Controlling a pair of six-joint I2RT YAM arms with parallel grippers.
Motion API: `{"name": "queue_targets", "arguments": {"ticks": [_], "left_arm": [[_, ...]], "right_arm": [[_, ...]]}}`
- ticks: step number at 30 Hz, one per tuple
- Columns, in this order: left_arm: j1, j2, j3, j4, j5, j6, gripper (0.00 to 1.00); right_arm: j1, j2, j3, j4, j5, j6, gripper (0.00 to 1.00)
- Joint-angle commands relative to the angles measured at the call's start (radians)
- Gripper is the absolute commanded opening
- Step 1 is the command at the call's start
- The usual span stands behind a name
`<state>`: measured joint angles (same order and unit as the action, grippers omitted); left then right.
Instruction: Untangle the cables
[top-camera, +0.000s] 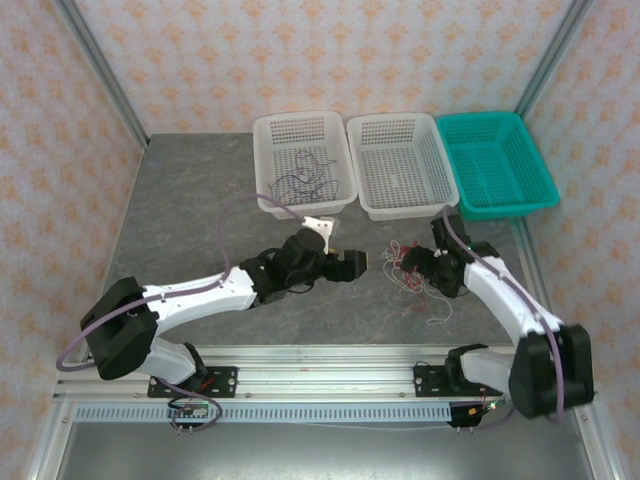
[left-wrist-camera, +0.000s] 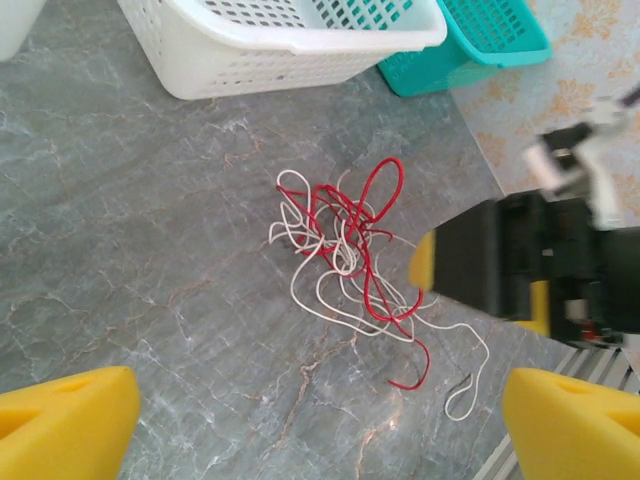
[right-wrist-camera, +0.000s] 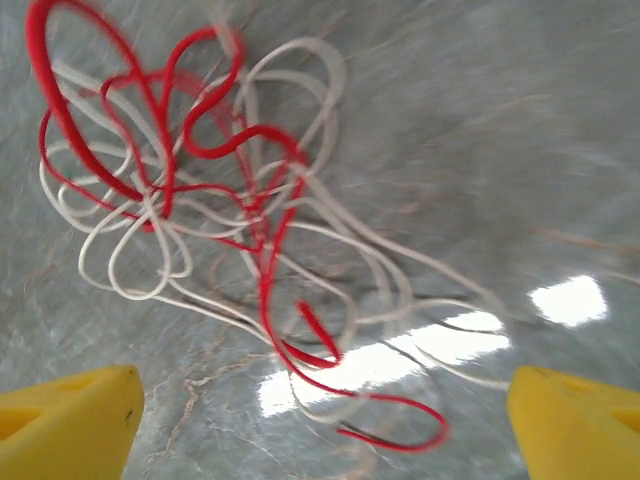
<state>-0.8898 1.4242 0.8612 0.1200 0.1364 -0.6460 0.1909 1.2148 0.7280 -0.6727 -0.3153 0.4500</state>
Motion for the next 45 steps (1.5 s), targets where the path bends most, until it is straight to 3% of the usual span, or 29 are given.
{"name": "queue_targets", "arguments": {"ticks": [1,6,9,13,16,20,26,29,36,39,43,45], "left_arm": [[-0.002,-0.048,-0.018,-0.038,-0.078,0.028,0.94],[-0.002,-0.075,-0.094,0.003,-0.13,-0.019,0.94],[-0.002,-0.084,-0.101,0.004,-0.147,-0.025,0.94],[-0.002,-0.111,-0.085,-0.031,-0.2,-0.001,0.94],[0.0,-0.142,-0.09,-0.04,-0.25,0.015,0.94],[0.0,-0.174,-0.1,-0.046,-0.268,0.023,0.94],[0.0,-0.189,-0.149,-0.021,-0.203,0.031,0.94],[0.0,-0.164,-0.158,-0.003,-0.183,0.014,0.93],[0.008,-0.021,-0.064,-0.031,-0.151,-0.085,0.81],[0.02,0.054,-0.054,0.019,-0.136,-0.199,0.75],[0.069,0.202,0.022,-0.093,-0.14,-0.441,0.48],[0.092,0.27,0.024,-0.031,-0.091,-0.511,0.45]], "right_arm": [[0.022,0.098,0.021,0.085,-0.169,-0.097,0.89],[0.059,0.126,-0.065,0.307,-0.348,0.068,0.71],[0.123,0.128,-0.135,0.519,-0.41,0.252,0.68],[0.227,0.1,-0.215,0.809,-0.316,0.545,0.68],[0.309,0.119,-0.205,1.007,-0.253,0.634,0.72],[0.335,0.147,-0.082,0.913,-0.242,0.55,0.78],[0.325,-0.024,-0.011,0.473,0.059,0.345,0.82],[0.309,-0.092,-0.005,0.347,0.115,0.281,0.82],[0.251,-0.157,-0.046,0.163,0.249,0.302,0.84],[0.226,-0.14,-0.049,0.159,0.215,0.276,0.84],[0.239,-0.061,-0.025,0.265,-0.014,0.23,0.8],[0.264,-0.008,-0.006,0.312,-0.106,0.224,0.78]]}}
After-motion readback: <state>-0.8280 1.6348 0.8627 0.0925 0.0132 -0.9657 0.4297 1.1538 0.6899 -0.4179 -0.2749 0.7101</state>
